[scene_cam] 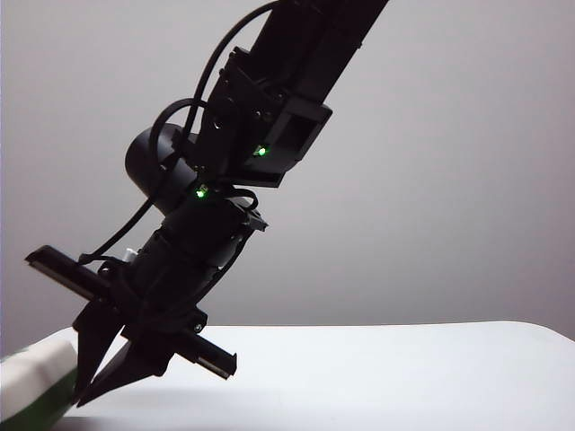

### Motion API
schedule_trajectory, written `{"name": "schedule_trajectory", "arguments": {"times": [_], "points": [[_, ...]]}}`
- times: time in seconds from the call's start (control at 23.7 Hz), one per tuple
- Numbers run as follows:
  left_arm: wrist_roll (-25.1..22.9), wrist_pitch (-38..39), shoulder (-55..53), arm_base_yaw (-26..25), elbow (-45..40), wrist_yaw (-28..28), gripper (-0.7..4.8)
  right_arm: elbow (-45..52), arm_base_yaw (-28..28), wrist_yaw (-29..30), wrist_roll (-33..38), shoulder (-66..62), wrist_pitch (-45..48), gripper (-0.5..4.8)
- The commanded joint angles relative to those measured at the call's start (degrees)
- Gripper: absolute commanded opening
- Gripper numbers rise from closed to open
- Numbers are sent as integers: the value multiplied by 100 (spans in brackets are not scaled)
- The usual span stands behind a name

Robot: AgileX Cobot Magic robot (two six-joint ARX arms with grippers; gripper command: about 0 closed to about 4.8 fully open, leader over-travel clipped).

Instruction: Move the foam mahjong from the right side of the table to the left side of the table.

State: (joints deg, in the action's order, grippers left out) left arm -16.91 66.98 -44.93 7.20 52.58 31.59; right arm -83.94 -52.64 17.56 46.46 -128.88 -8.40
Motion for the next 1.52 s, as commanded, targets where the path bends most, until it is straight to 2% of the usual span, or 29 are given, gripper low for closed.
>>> {"name": "schedule_trajectory", "arguments": {"times": [0.04,0.21,0.34,0.59,0.72,0.8,0.97,1.14,1.27,1.52], "points": [[2,116,111,0,17,-96,-5,-13,44,-426,-234,22,-490,-5],[260,225,284,0,17,-798,-5,-13,195,-437,-350,63,-732,-5],[411,599,354,-2,17,-1497,-5,-13,286,-470,-619,208,-815,-5],[597,1064,389,-2,17,-1539,-5,-13,570,-494,-1193,737,-1012,-5],[761,1054,627,-2,17,-1971,-5,-11,835,-739,-1956,1423,-1375,-5],[852,994,780,-2,13,-2028,-5,-11,960,-863,-2192,1751,-1572,-5],[1029,442,1327,-4,-13,-2048,-5,26,1261,-866,-2640,2688,-1827,-5],[1156,452,1631,-4,-105,-2337,-5,101,1331,-846,-2752,3425,-1845,-5],[1154,498,1851,-4,-181,-2347,-5,149,1342,-728,-2811,3904,-1906,-5],[1156,-564,2935,-9,-514,-2417,-5,603,1438,-1620,-3049,5495,-2111,-5]]}}
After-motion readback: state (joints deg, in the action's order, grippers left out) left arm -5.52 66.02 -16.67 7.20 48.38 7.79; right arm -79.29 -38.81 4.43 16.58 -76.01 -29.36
